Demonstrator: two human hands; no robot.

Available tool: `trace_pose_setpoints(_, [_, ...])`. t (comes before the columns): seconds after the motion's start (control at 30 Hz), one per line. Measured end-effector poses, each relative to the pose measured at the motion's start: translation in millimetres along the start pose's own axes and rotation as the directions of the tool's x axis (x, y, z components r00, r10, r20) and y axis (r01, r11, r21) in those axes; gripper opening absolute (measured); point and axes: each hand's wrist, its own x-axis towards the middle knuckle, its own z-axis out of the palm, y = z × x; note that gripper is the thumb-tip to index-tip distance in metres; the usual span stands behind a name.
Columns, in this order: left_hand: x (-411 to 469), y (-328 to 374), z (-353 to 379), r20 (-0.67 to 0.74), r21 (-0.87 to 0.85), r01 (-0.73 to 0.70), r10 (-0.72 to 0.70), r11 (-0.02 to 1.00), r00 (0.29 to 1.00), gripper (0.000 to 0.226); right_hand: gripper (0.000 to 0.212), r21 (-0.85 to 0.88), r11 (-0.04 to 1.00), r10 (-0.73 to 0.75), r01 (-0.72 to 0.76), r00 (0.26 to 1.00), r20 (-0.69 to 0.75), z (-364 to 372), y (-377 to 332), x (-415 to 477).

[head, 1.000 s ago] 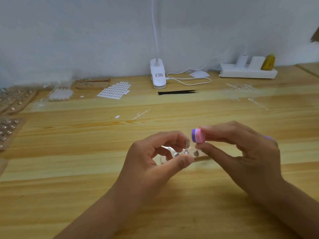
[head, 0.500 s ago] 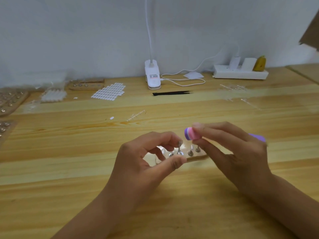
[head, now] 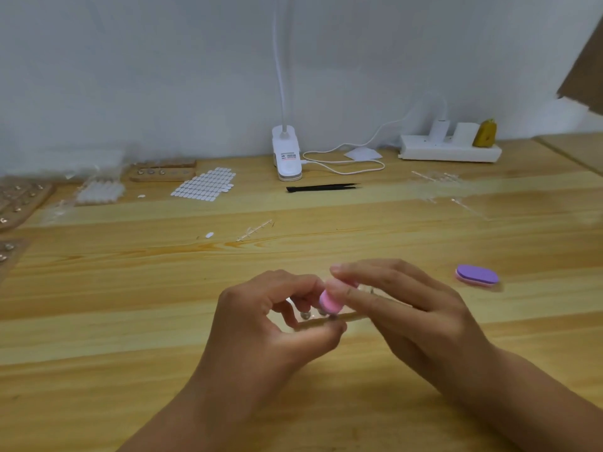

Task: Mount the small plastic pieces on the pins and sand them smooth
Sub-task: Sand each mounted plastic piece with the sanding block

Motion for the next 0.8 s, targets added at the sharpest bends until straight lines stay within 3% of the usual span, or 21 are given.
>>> trace_pose_setpoints(0.1, [0,-2,2,-0.042,-0.038,0.088,-0.090,0.995,0.995,0.020,0.040,-0.022,0.997,0.073,-0.074,0.997,-0.026,-6,6,1])
trace_pose_setpoints(0.27, [-1,-1,2,-0.008,-0.055,0.115,-0.115,0.992,0.993,0.023,0.037,-0.027,0.999,-0.023,0.023,1.000,0.021,4,-1,0])
trace_pose_setpoints(0.4, [-1,-3,2,-0.051,-0.123,0.213,-0.220,0.969,0.974,0.022,0.041,-0.093,0.992,0.082,-0.085,0.996,-0.040,-2,10,1])
trace_pose_setpoints(0.57, [0,0,1,0.016,-0.188,0.120,-0.119,0.975,0.993,0.025,0.038,0.014,0.998,0.070,-0.069,0.991,-0.112,9,-6,0])
trace_pose_setpoints(0.7, [2,-10,0,0.043,-0.320,0.173,-0.168,0.931,0.985,0.024,0.033,0.038,0.978,0.208,-0.205,0.952,-0.226,3,-1,4])
trace_pose_setpoints(0.8, [3,-12,1,0.095,-0.378,0.176,-0.151,0.909,0.984,0.026,0.027,0.094,0.976,0.217,-0.199,0.939,-0.266,4,-10,6])
